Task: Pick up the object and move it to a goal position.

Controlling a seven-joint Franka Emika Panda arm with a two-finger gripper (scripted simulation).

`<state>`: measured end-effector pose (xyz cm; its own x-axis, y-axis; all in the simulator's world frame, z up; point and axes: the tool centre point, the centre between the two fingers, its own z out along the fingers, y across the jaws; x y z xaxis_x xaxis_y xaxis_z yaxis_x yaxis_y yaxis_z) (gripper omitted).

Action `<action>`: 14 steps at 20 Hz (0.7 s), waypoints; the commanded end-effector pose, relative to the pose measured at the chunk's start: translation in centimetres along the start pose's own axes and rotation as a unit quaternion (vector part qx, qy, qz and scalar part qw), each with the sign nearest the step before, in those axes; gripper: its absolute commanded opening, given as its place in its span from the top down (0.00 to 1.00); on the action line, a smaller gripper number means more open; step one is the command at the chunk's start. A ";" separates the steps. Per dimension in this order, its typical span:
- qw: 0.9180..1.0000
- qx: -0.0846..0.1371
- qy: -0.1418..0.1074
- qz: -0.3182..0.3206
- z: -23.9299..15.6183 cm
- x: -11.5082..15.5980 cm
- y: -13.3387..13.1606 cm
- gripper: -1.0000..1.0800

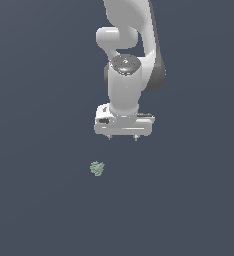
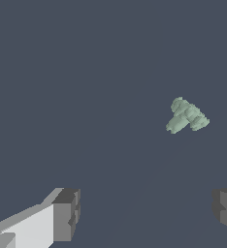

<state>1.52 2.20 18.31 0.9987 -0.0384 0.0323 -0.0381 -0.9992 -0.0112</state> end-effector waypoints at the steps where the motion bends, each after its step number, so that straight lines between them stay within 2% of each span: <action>1: 1.000 0.000 -0.001 0.016 0.5 0.3 0.5 0.04; 8: 0.996 0.001 -0.005 0.094 2.7 2.0 2.8 0.04; 14: 0.981 -0.002 -0.010 0.194 5.7 3.8 5.9 0.04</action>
<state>4.88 -2.91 13.47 0.9303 -0.3666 0.0095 -0.3665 -0.9303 -0.0173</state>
